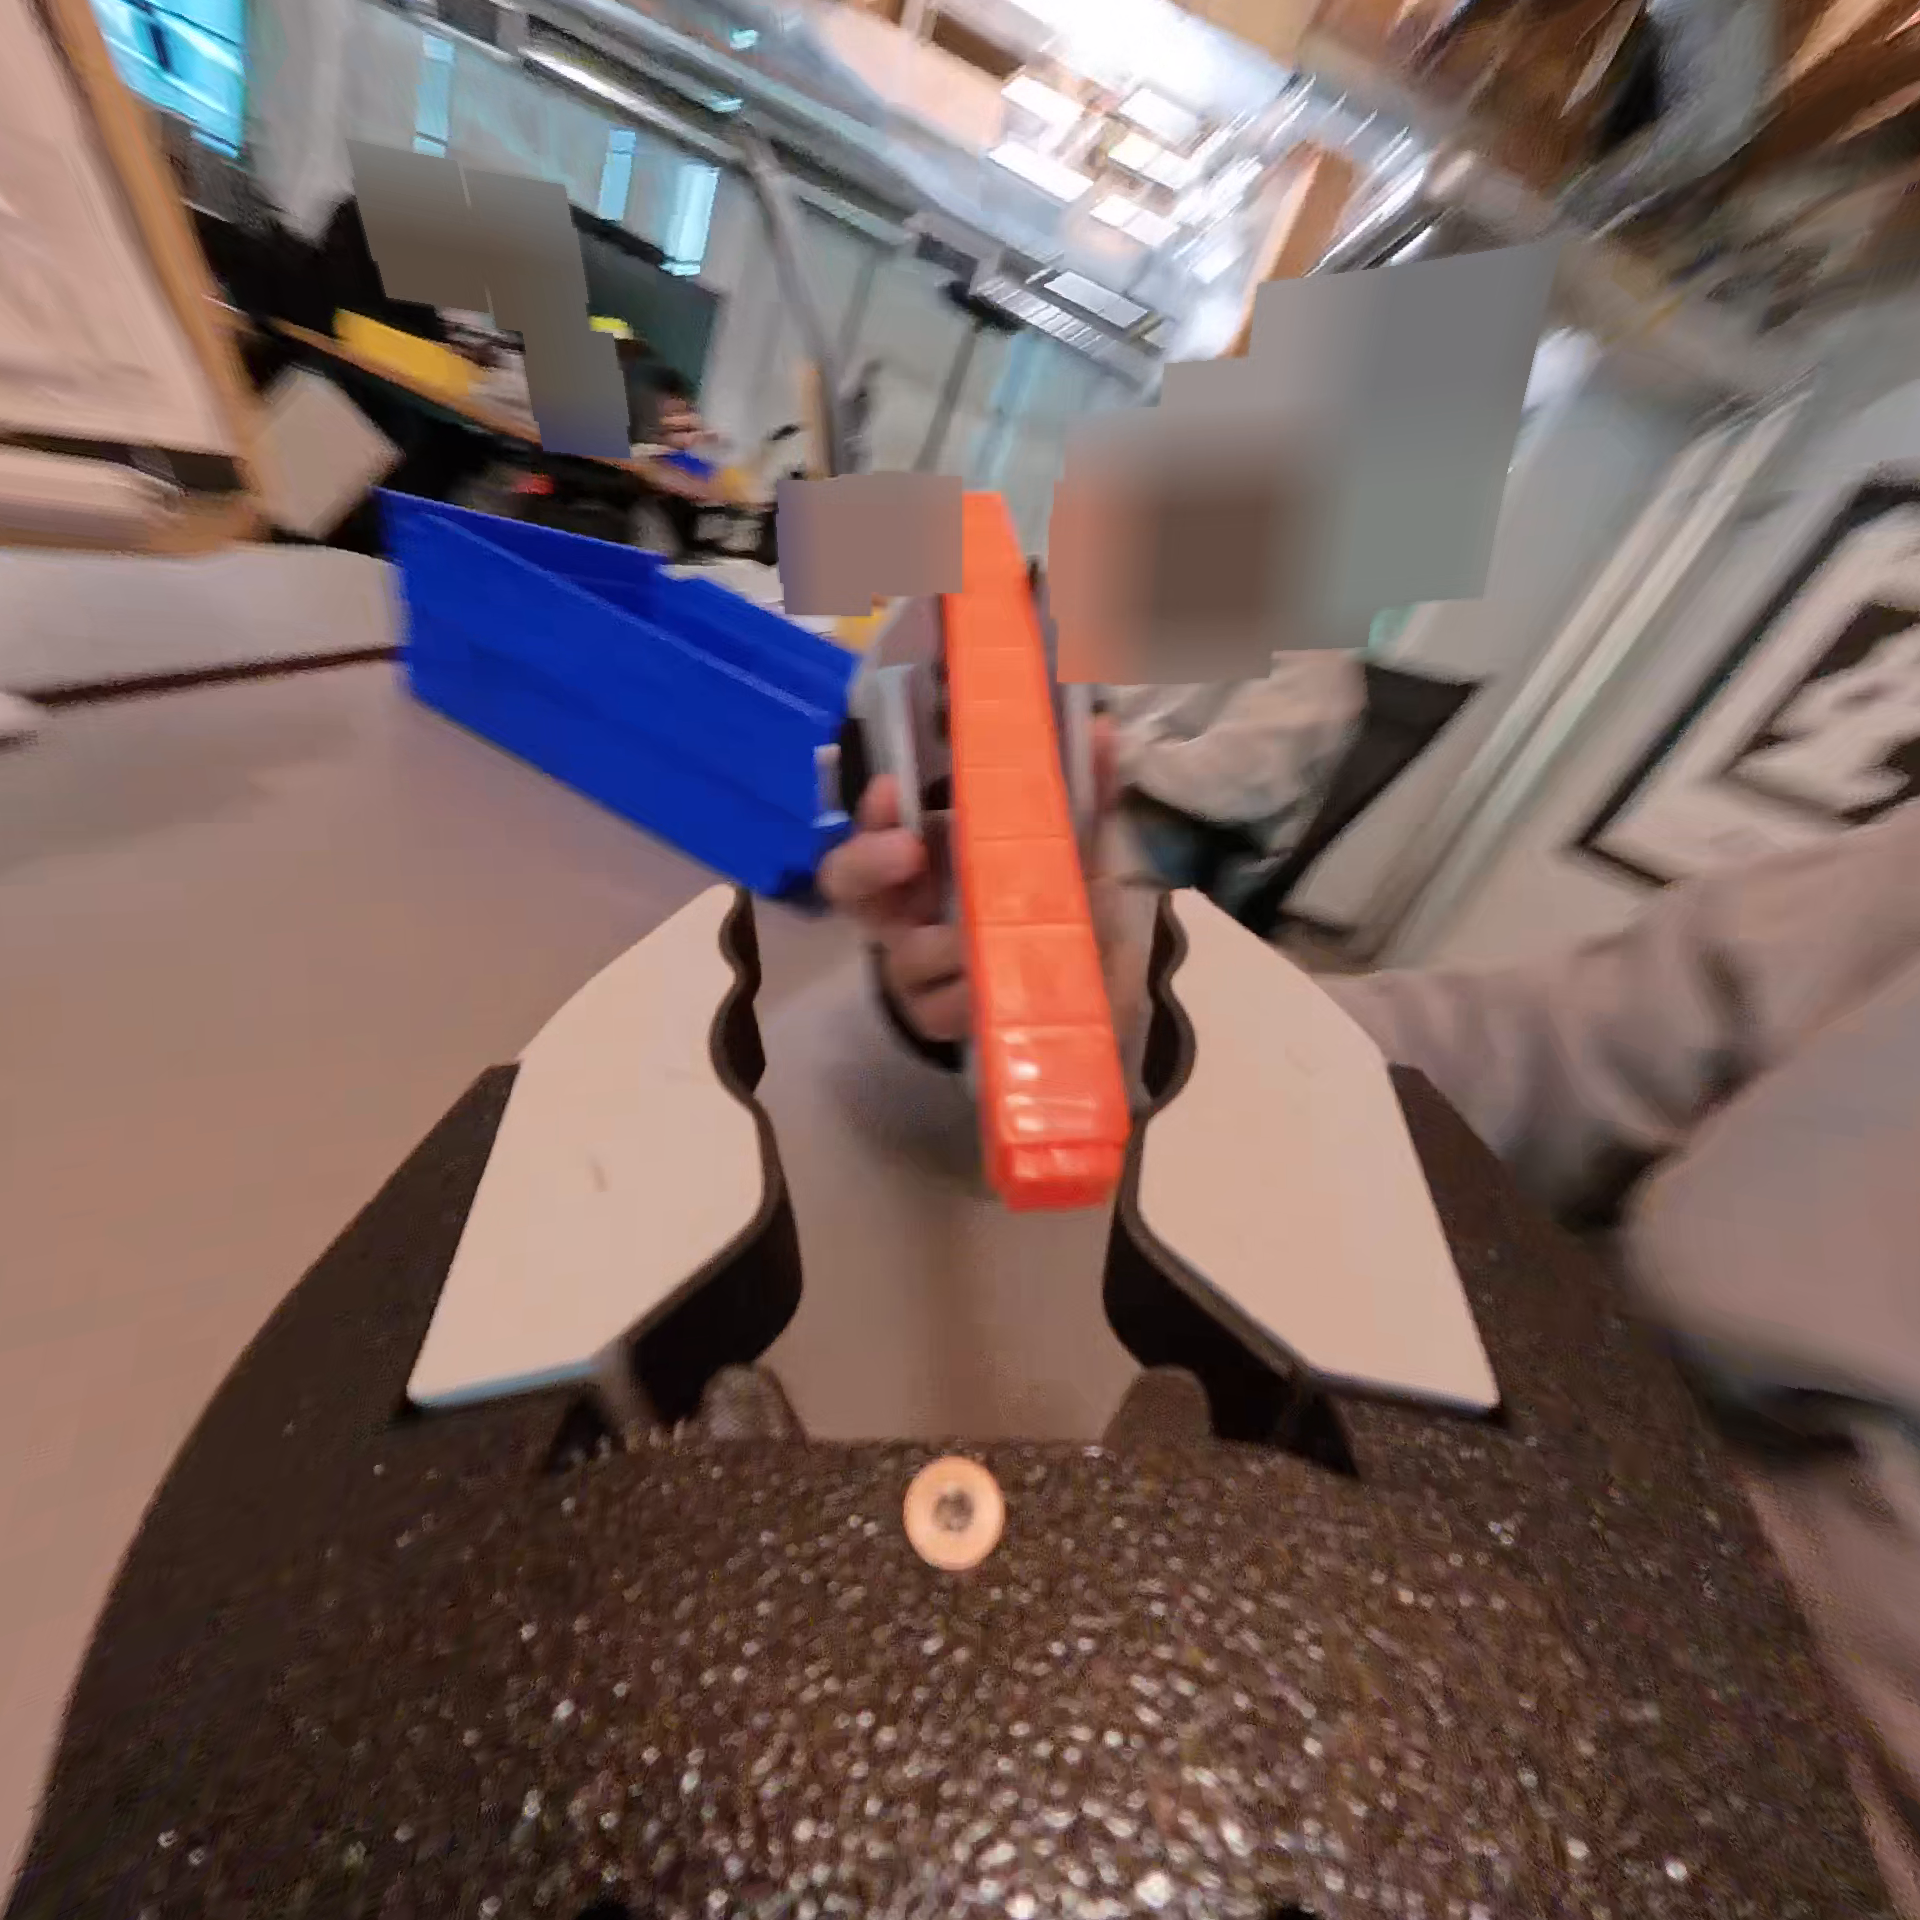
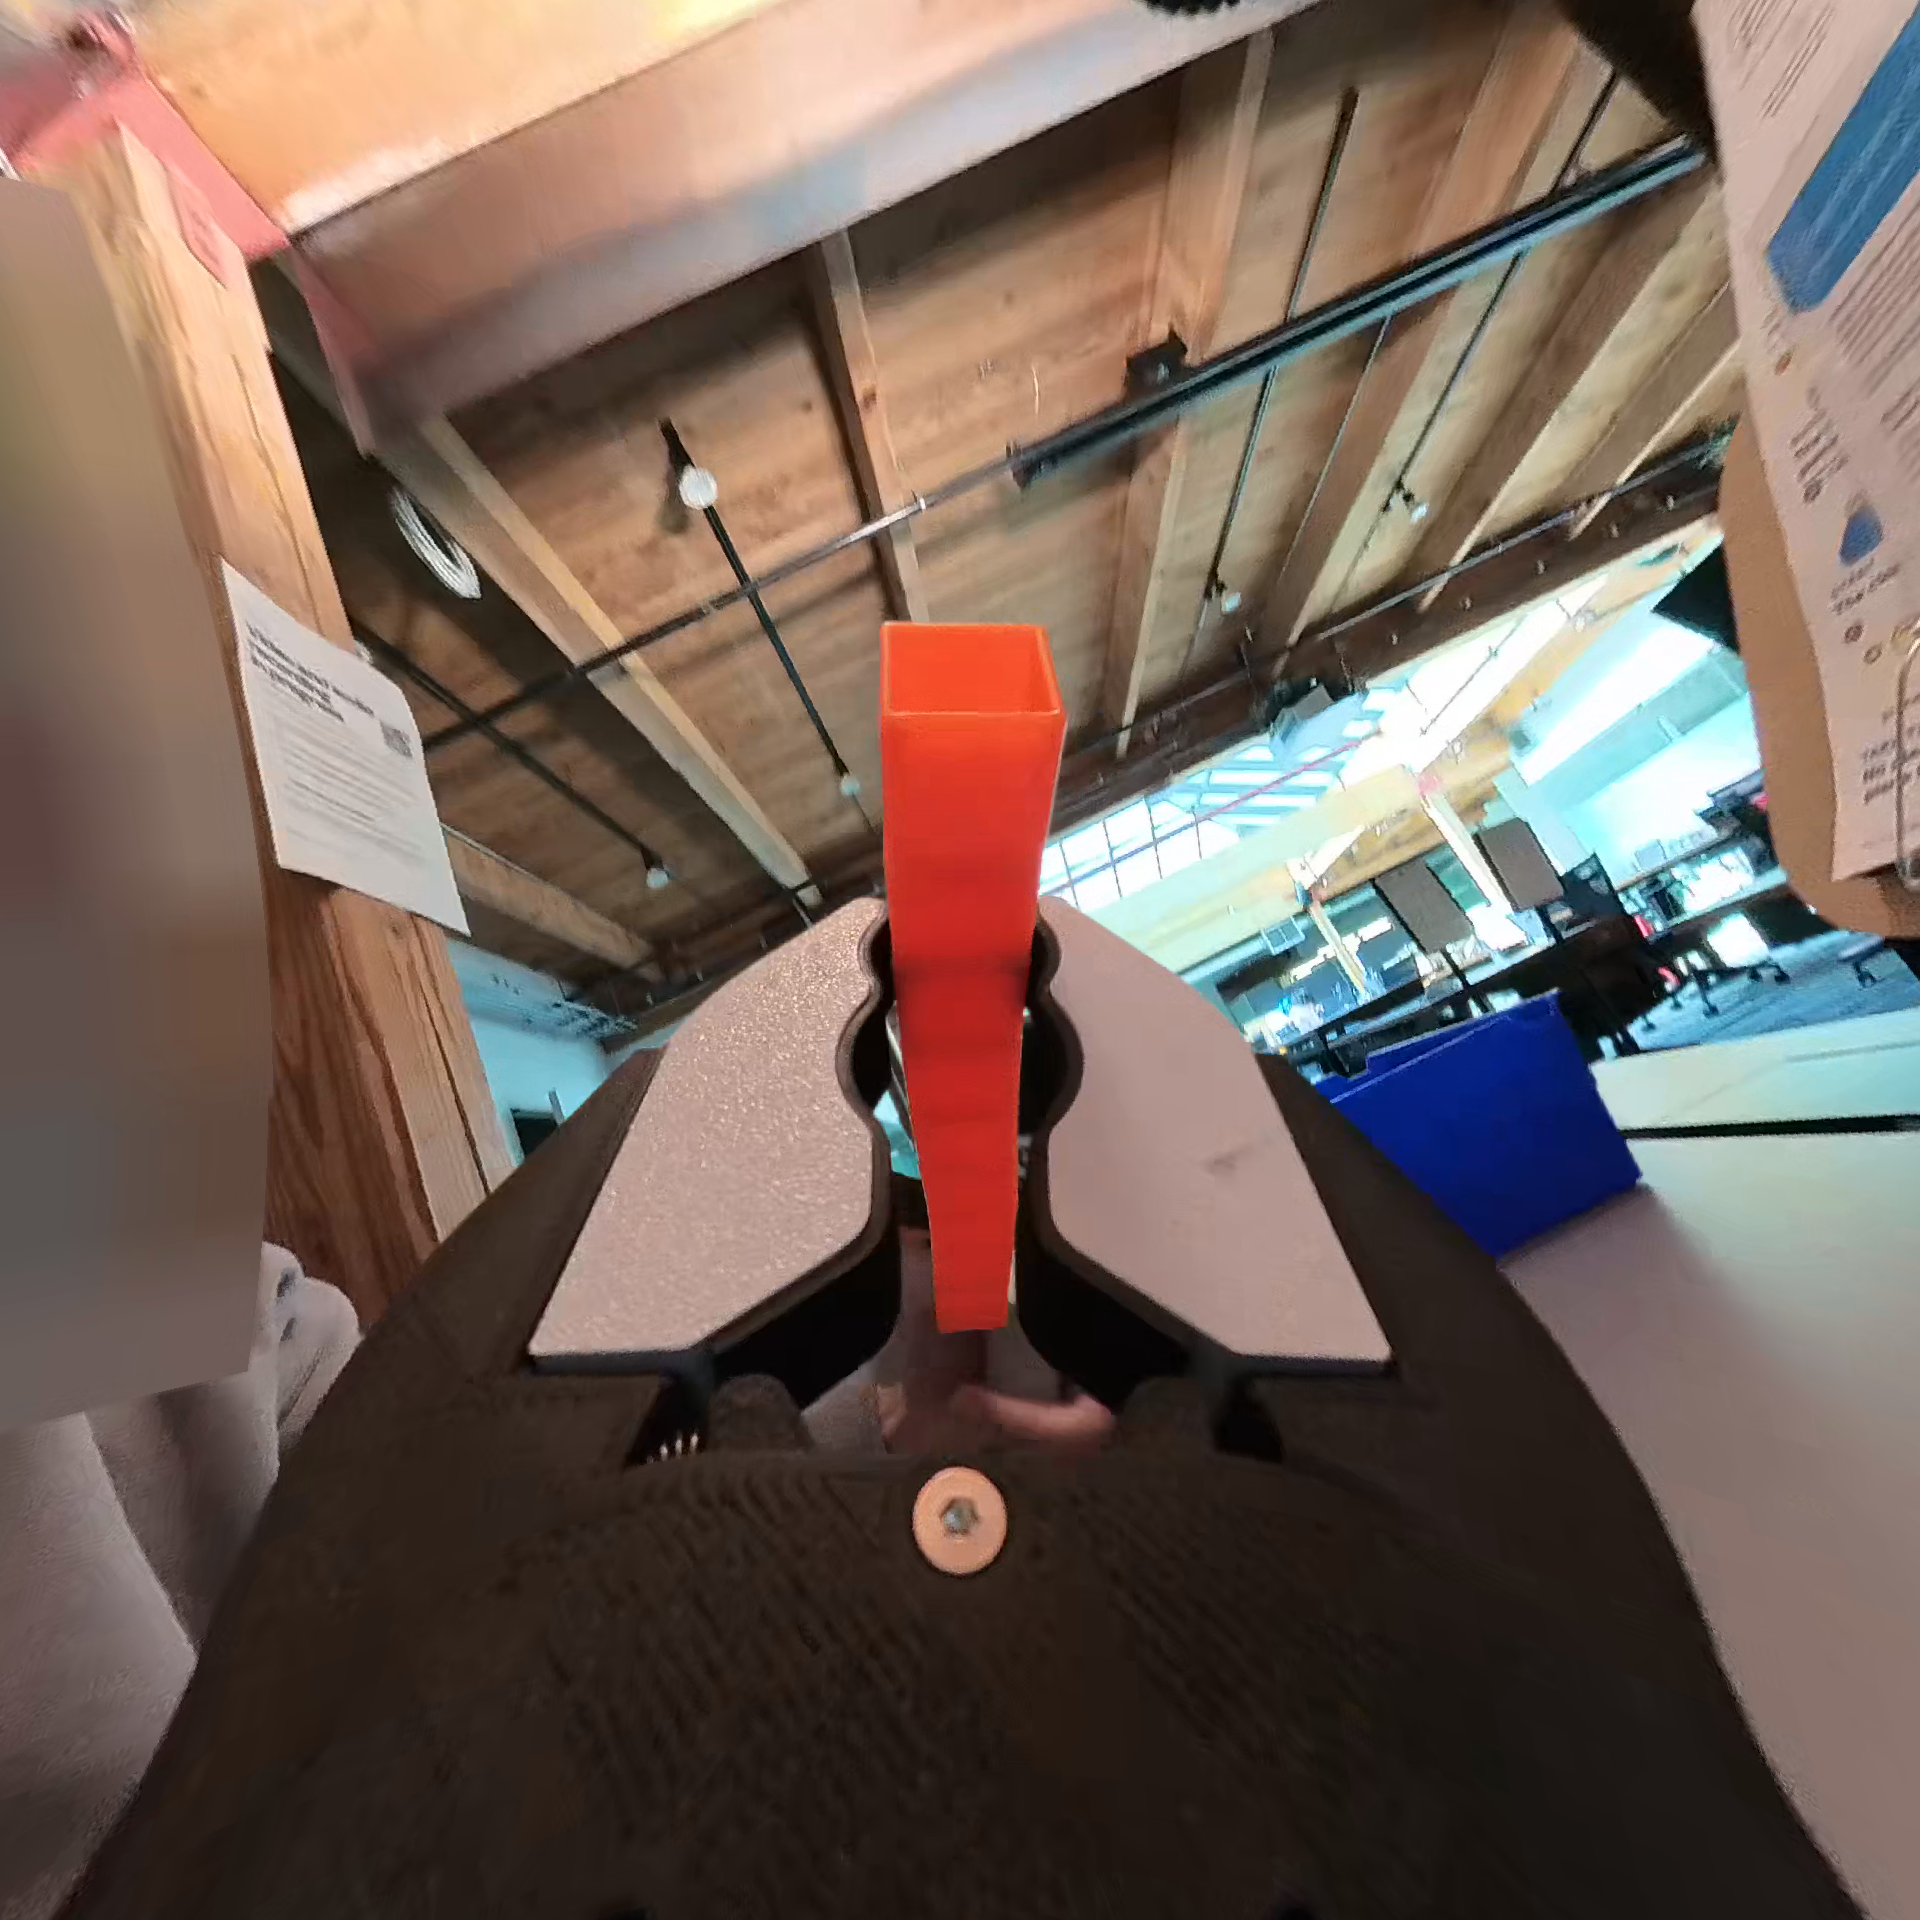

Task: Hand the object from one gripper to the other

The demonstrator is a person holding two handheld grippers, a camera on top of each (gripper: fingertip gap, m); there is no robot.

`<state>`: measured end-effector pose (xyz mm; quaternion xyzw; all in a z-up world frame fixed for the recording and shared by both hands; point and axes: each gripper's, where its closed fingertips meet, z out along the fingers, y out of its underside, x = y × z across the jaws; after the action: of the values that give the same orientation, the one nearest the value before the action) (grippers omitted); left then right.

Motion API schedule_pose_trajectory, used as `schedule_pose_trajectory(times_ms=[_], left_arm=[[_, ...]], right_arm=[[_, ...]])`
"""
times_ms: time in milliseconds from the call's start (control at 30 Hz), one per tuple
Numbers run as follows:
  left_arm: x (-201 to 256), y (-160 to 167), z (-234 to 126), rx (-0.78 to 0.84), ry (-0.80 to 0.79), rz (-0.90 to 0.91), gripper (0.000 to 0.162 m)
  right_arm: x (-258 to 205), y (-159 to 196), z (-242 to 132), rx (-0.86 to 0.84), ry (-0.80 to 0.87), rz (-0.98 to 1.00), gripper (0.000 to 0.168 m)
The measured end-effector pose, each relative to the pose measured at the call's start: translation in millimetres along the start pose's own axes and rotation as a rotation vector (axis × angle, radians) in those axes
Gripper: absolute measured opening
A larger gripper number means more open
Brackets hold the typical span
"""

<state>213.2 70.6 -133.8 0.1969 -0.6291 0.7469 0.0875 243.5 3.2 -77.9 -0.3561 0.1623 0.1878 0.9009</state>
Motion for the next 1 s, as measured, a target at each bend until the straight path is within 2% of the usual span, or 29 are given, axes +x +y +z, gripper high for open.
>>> schedule_pose_trajectory(times_ms=[133, 233, 367, 500, 567, 600, 667, 733, 767, 867, 933, 1000], left_arm=[[20.8, 12.5, 11.8, -0.006, 0.282, -0.383, 0.071], [21.7, 13.1, 24.5, 0.065, 0.369, -0.623, 0.079], [14.0, 0.0, 29.8, 0.225, 0.454, -0.863, 0.066], [-3.2, 0.3, 25.6, 0.281, 0.386, -0.906, 0.057], [-5.2, -0.1, 21.7, 0.281, 0.374, -0.893, 0.033], [-4.4, 0.5, 21.2, 0.269, 0.372, -0.882, 0.03], [-5.0, 6.1, 22.8, 0.231, 0.345, -0.869, 0.036], [-6.6, 10.0, 25.3, 0.22, 0.332, -0.893, 0.05], [-5.4, 10.1, 26.2, 0.221, 0.352, -0.916, 0.051], [2.2, 13.2, 30.7, 0.195, 0.406, -0.951, 0.047], [7.1, 12.7, 31.9, 0.186, 0.423, -0.914, 0.032], [4.7, 4.7, 28.2, 0.235, 0.402, -0.856, 0.028]], right_arm=[[-8.7, -12.6, -4.4, 0.067, -0.04, -0.086, 0.022], [-23.7, -19.1, -3.5, 0.075, -0.062, -0.268, 0.022], [-37.0, -9.0, -1.0, -0.032, -0.096, -0.47, 0.023], [-36.8, 2.8, 0.9, -0.093, -0.106, -0.512, 0.022], [-37.8, 5.2, 1.8, -0.102, -0.107, -0.544, 0.022], [-38.6, 5.0, 2.5, -0.101, -0.105, -0.566, 0.022], [-42.9, 2.8, 2.7, -0.094, -0.117, -0.587, 0.022], [-42.0, 0.1, 2.0, -0.091, -0.106, -0.604, 0.022], [-41.3, -0.3, 1.4, -0.092, -0.105, -0.607, 0.022], [-39.2, 0.1, 1.2, -0.098, -0.094, -0.618, 0.022], [-40.5, 1.8, 1.2, -0.11, -0.108, -0.61, 0.022], [-36.5, 3.9, 0.4, -0.133, -0.093, -0.617, 0.022]])
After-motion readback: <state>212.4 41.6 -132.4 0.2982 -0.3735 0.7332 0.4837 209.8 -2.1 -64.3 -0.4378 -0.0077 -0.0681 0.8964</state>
